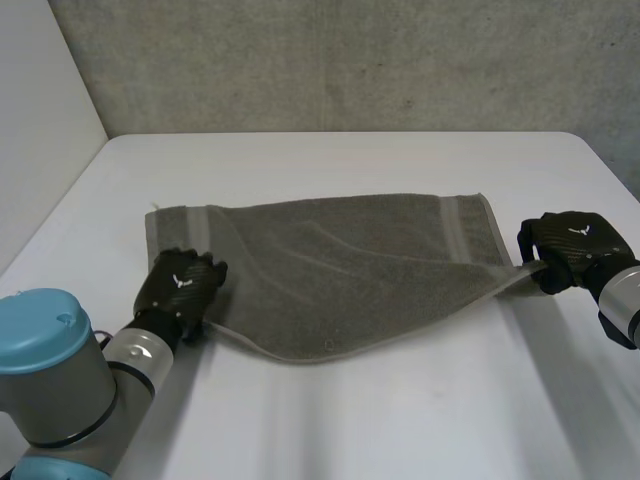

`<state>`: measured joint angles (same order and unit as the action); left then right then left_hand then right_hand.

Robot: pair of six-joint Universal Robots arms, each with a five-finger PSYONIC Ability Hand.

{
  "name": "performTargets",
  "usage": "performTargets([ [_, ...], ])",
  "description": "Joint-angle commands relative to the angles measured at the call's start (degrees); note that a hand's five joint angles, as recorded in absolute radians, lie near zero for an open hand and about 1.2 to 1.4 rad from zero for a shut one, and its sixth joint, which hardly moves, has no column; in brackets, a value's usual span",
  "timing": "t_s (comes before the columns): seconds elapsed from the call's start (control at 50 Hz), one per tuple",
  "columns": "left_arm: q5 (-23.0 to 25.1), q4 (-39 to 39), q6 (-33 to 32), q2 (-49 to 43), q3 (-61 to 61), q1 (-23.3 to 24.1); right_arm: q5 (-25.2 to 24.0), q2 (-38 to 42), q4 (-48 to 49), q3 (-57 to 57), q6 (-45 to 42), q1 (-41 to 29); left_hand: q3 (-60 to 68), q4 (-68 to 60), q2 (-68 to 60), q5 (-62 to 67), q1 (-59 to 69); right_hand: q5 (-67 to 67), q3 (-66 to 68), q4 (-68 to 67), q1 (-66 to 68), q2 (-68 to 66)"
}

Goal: Fold the towel.

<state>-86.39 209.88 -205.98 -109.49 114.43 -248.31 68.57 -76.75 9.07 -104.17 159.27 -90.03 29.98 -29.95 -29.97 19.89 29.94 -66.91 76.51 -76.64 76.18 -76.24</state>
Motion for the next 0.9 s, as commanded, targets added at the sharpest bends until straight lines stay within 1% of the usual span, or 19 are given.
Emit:
performTargets([
  [0.02,0.97,-4.92,0.41,-0.46,-0.35,-0.16,-0.02,0.20,-0.02,-0.16,0.07,-0.06,6.13,-6.16,-6.14,6.22,6.17,-3.09,3.49,-3.36,3.82,-3.76],
  [0.06,0.88,-4.75,0.41,-0.64,-0.53,-0.16,-0.02,0.20,-0.02,-0.16,0.07,-0.06,7.15,-7.18,-7.16,7.24,7.19,-3.09,3.49,-3.36,3.82,-3.76],
  [0.1,0.70,-4.57,0.50,-1.25,-1.23,-0.51,-0.02,0.20,-0.02,-0.16,0.16,-0.06,13.34,-13.37,-13.35,13.43,13.37,-3.09,3.49,-3.36,3.82,-3.76],
  [0.12,0.70,-4.57,0.50,-1.25,-1.23,-0.51,-0.02,0.20,-0.02,-0.16,0.16,-0.06,13.38,-13.40,-13.39,13.47,13.41,-3.09,3.49,-3.36,3.82,-3.76],
  [0.2,0.61,-4.48,0.32,-2.65,-1.58,-1.47,0.07,0.20,-0.02,-0.07,0.25,0.21,22.11,-22.13,-22.12,22.20,22.14,-3.09,3.49,-3.36,3.82,-3.76],
  [0.26,0.53,-4.31,-0.21,-2.92,-1.76,-1.65,0.16,0.11,0.07,-0.07,0.16,0.38,24.13,-24.16,-24.14,24.22,24.16,-3.09,3.49,-3.36,3.82,-3.76],
  [0.32,0.35,-4.04,-0.21,-2.92,-1.76,-1.74,0.16,0.02,-0.02,0.02,0.16,0.47,24.14,-24.17,-24.15,24.23,24.17,-3.09,3.49,-3.36,3.82,-3.76],
  [0.38,-1.06,-3.16,-0.29,-2.57,-1.76,-2.00,0.33,0.02,-0.02,0.11,0.16,0.56,24.14,-24.17,-24.15,24.23,24.17,-3.09,3.49,-3.36,3.82,-3.76],
  [0.42,-3.16,-2.20,-0.38,-2.22,-1.76,-2.27,0.34,0.02,-0.02,0.11,0.25,0.47,24.14,-24.17,-24.15,24.23,24.17,-3.09,3.49,-3.36,3.82,-3.76],
  [0.52,-5.01,-0.36,-0.47,-2.30,-1.84,-2.35,0.51,-0.06,-0.02,0.11,0.16,0.47,24.14,-24.17,-24.15,24.23,24.17,-3.09,3.49,-3.36,3.82,-3.76],
  [0.7,-5.36,0.18,-0.47,-1.60,-1.76,-4.29,0.60,-0.33,-0.02,0.46,0.16,0.91,26.16,-26.19,-26.17,26.25,26.19,-3.09,3.49,-3.36,3.82,-3.76],
  [0.72,-5.28,0.09,-0.56,-0.82,-1.58,-4.90,0.51,-0.33,-0.02,0.54,0.16,0.91,33.16,-33.18,-33.16,33.24,33.19,-3.09,3.49,-3.36,3.82,-3.76],
  [0.74,-5.28,0.09,-0.56,0.32,-1.32,-5.43,0.25,-0.42,-0.10,0.55,0.07,0.91,46.05,-46.08,-46.06,46.14,46.08,-3.09,3.49,-3.36,3.82,-3.76],
  [0.76,-5.28,0.09,-0.56,0.33,-1.32,-5.43,0.25,-0.42,-0.10,0.55,0.07,0.91,46.18,-46.20,-46.19,46.27,46.21,-3.09,3.49,-3.36,3.82,-3.76],
  [0.78,-5.10,0.09,-0.56,1.72,-0.97,-5.87,0.25,-0.59,-0.37,0.63,0.07,0.82,49.99,-50.01,-50.00,50.08,50.02,-3.09,3.49,-3.36,3.82,-3.76],
  [0.82,-4.84,-0.09,-0.56,3.14,-0.62,-6.05,0.16,-1.03,-0.63,0.90,-0.10,0.82,50.02,-50.05,-50.03,50.11,50.06,-3.09,3.49,-3.36,3.82,-3.76],
  [0.86,-4.57,-0.35,-0.56,6.82,0.96,-5.96,-0.02,-2.09,-0.98,1.16,-0.54,0.82,50.02,-50.05,-50.03,50.11,50.06,-3.09,3.49,-3.36,3.82,-3.76],
  [0.88,-4.57,-0.35,-0.56,6.84,0.97,-5.96,-0.02,-4.00,-1.68,1.68,-1.41,0.82,50.02,-50.05,-50.03,50.11,50.06,-3.09,3.49,-3.36,3.82,-3.76],
  [0.9,-4.49,-0.79,-0.82,9.10,1.84,-5.87,-0.19,-6.02,-3.34,2.12,-2.82,0.82,50.02,-50.05,-50.03,50.11,50.06,-3.09,3.49,-3.36,3.82,-3.76],
])
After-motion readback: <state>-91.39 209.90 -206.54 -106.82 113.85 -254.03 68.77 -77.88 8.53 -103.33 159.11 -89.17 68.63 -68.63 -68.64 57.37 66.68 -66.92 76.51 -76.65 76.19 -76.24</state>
